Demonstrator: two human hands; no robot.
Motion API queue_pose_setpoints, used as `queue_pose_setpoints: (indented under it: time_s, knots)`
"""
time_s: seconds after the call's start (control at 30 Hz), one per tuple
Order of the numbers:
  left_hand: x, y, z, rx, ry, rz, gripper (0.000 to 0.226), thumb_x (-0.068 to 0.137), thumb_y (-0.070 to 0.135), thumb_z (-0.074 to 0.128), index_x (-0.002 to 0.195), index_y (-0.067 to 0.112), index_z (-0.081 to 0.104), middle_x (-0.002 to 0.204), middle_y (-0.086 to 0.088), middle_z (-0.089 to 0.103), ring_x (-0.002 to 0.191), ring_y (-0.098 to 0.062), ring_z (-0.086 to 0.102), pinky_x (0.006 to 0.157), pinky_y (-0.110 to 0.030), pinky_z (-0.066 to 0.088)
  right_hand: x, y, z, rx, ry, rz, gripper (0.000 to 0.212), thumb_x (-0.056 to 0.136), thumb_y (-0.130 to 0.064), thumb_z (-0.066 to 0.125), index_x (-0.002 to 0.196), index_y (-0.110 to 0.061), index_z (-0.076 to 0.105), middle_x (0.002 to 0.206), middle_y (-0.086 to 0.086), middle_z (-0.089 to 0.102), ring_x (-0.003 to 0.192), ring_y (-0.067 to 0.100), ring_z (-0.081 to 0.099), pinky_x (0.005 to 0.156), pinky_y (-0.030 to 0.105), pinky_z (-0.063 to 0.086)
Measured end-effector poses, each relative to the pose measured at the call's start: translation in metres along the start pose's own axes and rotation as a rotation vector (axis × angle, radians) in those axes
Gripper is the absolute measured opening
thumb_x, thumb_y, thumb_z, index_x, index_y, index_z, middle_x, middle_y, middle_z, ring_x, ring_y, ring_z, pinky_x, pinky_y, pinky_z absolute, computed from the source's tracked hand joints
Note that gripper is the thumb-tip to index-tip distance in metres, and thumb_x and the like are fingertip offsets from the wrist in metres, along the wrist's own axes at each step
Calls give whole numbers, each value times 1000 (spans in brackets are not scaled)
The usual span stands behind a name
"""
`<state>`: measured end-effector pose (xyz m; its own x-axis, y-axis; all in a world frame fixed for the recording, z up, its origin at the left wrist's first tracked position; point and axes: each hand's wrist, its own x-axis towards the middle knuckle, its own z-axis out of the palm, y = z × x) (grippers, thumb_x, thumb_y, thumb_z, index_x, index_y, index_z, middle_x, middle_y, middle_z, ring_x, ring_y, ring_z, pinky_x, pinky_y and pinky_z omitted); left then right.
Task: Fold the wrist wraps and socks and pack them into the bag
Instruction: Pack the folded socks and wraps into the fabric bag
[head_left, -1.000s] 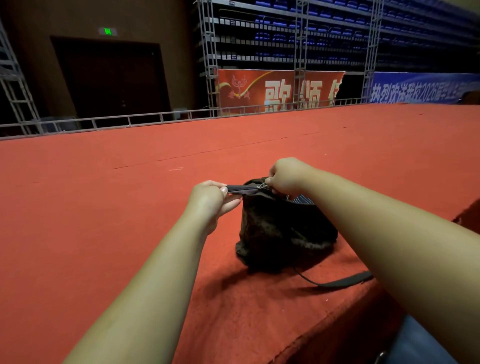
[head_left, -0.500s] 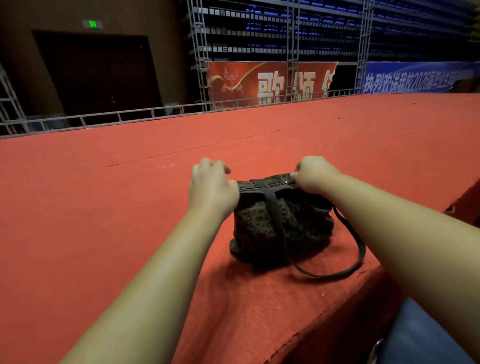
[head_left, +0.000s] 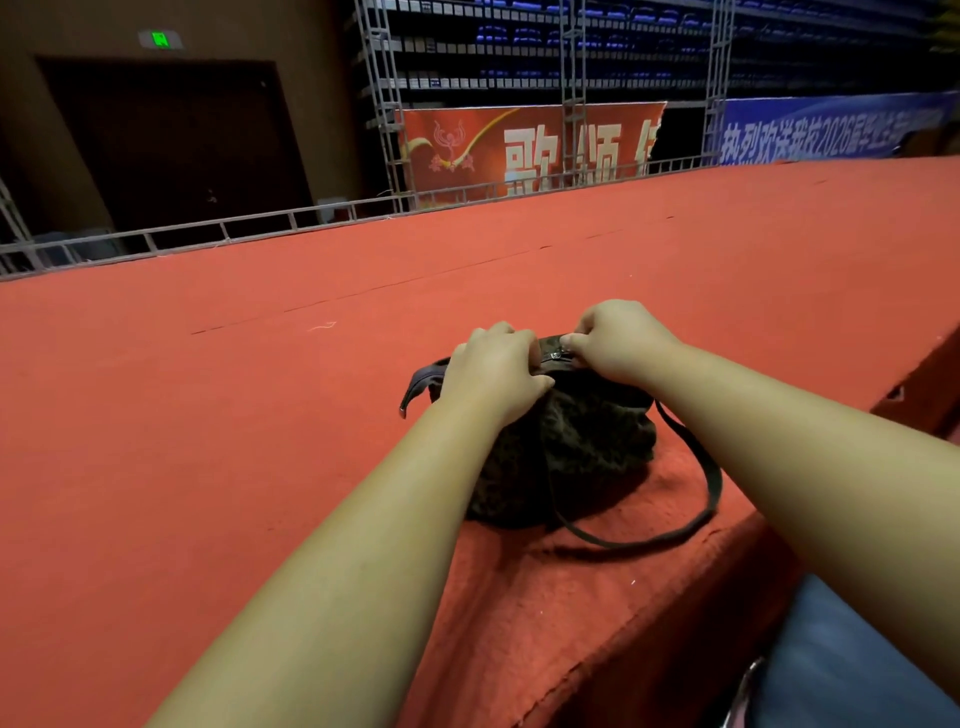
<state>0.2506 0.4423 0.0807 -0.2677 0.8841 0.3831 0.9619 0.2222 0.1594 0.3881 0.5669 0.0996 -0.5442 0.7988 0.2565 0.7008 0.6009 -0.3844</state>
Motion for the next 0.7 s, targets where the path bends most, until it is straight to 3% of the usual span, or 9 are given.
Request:
queue_pose_setpoints:
  time_s: [0.23, 0.37, 0.47, 0.57, 0.7]
  knots:
    - [0, -3, 14, -35, 75, -45, 14, 103, 43, 57, 107, 32, 66, 115, 2, 61, 114, -28, 53, 93, -44, 39, 1, 6, 7, 34, 14, -19, 31, 100, -39, 64, 79, -19, 72, 84, 4, 70, 89, 30, 65, 70, 32, 41]
    - [1, -4, 18, -2, 113, -58, 15, 105, 40, 58, 107, 30, 69, 112, 2, 61, 114, -29, 51, 90, -42, 36, -2, 8, 6, -20, 18, -41, 25, 103, -41, 62, 84, -26, 68, 96, 7, 71, 96, 32, 65, 80, 37, 54]
    - [1, -5, 20, 3, 125, -71, 16, 106, 37, 59, 108, 28, 71, 113, 1, 59, 115, -29, 50, 88, -42, 35, -4, 11, 5, -91, 17, -13, 27, 104, -44, 58, 97, -22, 72, 104, 6, 69, 98, 34, 65, 87, 44, 59]
    - [0, -9, 22, 2, 113, -82, 17, 107, 34, 58, 110, 25, 72, 113, 0, 59, 115, -30, 50, 87, -43, 38, -2, 22, 4, -153, 45, 37, 29, 104, -42, 56, 104, -20, 74, 107, 8, 69, 101, 36, 66, 83, 41, 57]
    - [0, -13, 23, 20, 106, -85, 18, 107, 34, 56, 109, 25, 72, 111, -1, 60, 113, -30, 50, 89, -45, 44, 7, 43, 2, -230, 81, 161, 26, 104, -33, 55, 99, -12, 70, 105, 13, 69, 90, 37, 61, 73, 37, 47]
